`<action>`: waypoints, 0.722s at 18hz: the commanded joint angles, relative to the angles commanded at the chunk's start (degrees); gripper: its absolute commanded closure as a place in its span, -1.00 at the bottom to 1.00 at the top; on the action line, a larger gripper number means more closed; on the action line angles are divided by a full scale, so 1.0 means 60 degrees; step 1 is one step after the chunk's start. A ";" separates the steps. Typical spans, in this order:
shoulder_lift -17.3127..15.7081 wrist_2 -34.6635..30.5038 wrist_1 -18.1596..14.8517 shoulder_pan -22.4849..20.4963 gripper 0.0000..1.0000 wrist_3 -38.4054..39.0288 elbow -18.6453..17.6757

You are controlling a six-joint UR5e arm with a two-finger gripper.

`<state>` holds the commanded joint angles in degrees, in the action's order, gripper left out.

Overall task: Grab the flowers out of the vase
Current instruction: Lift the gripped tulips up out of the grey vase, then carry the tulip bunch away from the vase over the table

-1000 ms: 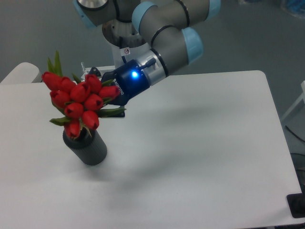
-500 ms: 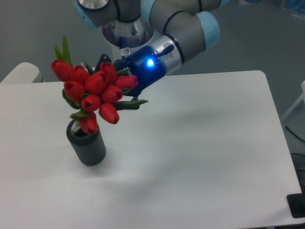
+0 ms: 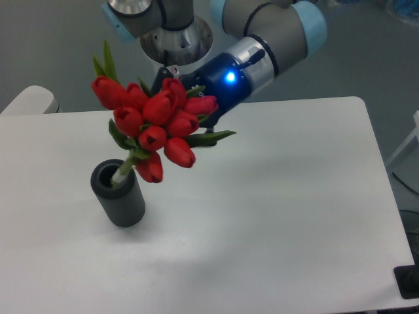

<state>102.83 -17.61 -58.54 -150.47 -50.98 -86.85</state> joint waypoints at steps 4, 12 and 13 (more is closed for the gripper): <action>0.0205 -0.2322 0.0031 0.0058 0.58 0.0000 0.0471; 0.0308 -0.6246 -0.0626 0.0322 0.63 -0.1141 0.0354; 0.0308 -0.6612 -0.0889 0.0337 0.65 -0.1346 0.0354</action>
<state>104.68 -57.28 -63.88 -148.45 -59.05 -84.73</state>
